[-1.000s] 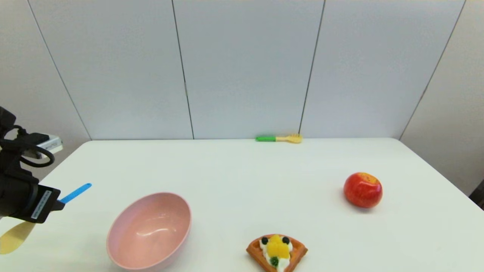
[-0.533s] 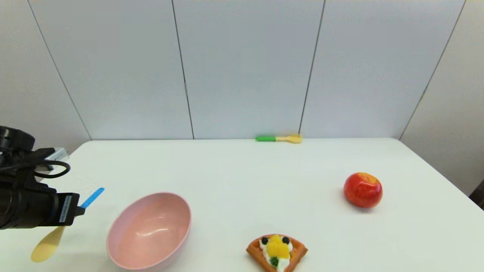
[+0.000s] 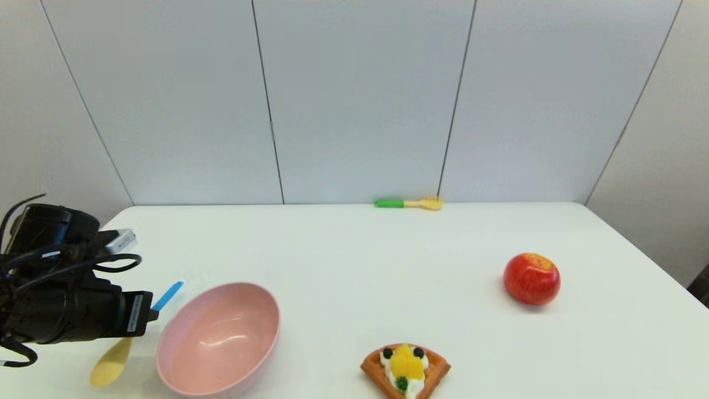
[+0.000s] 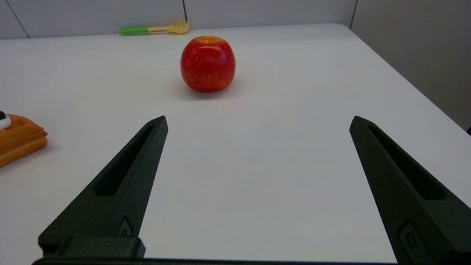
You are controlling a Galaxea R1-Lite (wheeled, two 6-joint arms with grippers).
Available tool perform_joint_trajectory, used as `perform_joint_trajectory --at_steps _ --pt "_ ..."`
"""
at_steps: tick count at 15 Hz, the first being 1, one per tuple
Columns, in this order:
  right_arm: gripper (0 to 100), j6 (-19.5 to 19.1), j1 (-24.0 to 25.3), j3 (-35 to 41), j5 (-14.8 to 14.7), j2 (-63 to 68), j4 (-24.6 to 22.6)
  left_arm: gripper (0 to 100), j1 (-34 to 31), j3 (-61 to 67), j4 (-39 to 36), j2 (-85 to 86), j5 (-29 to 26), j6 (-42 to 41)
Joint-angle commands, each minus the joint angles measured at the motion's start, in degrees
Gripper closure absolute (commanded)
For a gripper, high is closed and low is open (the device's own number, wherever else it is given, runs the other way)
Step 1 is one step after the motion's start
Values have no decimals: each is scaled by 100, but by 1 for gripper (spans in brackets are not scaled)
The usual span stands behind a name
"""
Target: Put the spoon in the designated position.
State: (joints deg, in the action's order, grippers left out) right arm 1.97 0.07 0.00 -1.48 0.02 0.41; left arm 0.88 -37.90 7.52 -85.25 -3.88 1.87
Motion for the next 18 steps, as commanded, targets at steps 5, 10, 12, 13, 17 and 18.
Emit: perform_joint_trajectory --at_steps 5,10,12,13,17,18 --pt "0 5 1 0 -2 6 2 100 79 81 -181 -387 1 -2" --pt "0 -4 1 0 -2 6 2 100 97 107 -198 -396 10 -2" --pt "0 5 1 0 -2 6 2 100 106 116 -198 -396 10 7" --pt "0 -4 1 0 -2 6 2 0 106 107 -198 -396 10 -2" --pt "0 5 1 0 -2 6 2 0 106 81 -225 -405 10 7" --pt "0 5 1 0 -2 6 2 0 106 72 -339 -405 10 7"
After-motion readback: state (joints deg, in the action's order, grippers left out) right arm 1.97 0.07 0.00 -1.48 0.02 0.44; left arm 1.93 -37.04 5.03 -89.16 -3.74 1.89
